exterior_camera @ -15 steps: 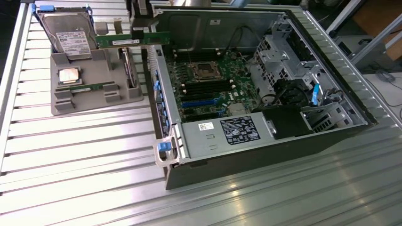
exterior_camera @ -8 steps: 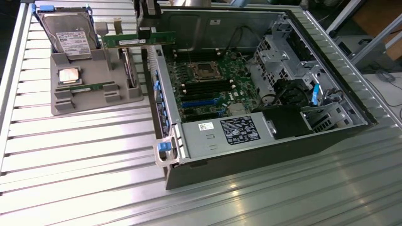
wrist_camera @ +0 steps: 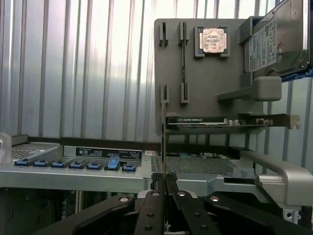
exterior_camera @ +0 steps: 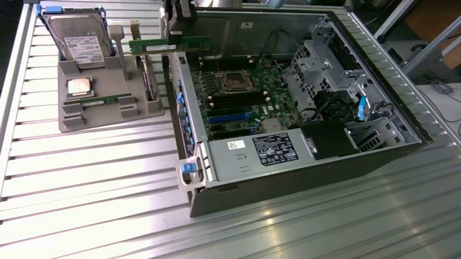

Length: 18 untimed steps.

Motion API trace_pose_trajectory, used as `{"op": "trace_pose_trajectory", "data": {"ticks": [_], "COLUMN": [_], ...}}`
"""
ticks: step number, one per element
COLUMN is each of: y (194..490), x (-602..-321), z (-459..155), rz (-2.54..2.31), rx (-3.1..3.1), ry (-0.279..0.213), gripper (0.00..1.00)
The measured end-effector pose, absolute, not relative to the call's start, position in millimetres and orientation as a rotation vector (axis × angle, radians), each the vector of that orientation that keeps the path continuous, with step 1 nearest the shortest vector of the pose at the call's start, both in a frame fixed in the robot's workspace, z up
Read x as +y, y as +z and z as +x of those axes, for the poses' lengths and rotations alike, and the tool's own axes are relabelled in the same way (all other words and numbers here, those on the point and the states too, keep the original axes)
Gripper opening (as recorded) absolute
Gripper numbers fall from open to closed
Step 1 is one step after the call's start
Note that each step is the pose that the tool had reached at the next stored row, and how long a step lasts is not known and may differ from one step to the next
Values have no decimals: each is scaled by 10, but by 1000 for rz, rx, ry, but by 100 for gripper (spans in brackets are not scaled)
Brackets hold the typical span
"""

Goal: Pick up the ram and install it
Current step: 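Pick up the ram and move it above insertion slot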

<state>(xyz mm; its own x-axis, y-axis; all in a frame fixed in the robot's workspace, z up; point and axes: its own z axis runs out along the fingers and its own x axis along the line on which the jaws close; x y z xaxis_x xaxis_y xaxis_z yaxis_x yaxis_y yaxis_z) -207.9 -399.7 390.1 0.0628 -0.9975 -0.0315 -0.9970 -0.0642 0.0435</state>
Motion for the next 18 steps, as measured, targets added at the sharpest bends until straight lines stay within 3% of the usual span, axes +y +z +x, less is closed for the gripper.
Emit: {"op": "trace_pose_trajectory", "data": {"ticks": [18], "y": [3901], "x": [-3997], "z": [-1782], "rz": [2283], "rx": [-2142], "ry": [-83], "gripper": [12]}}
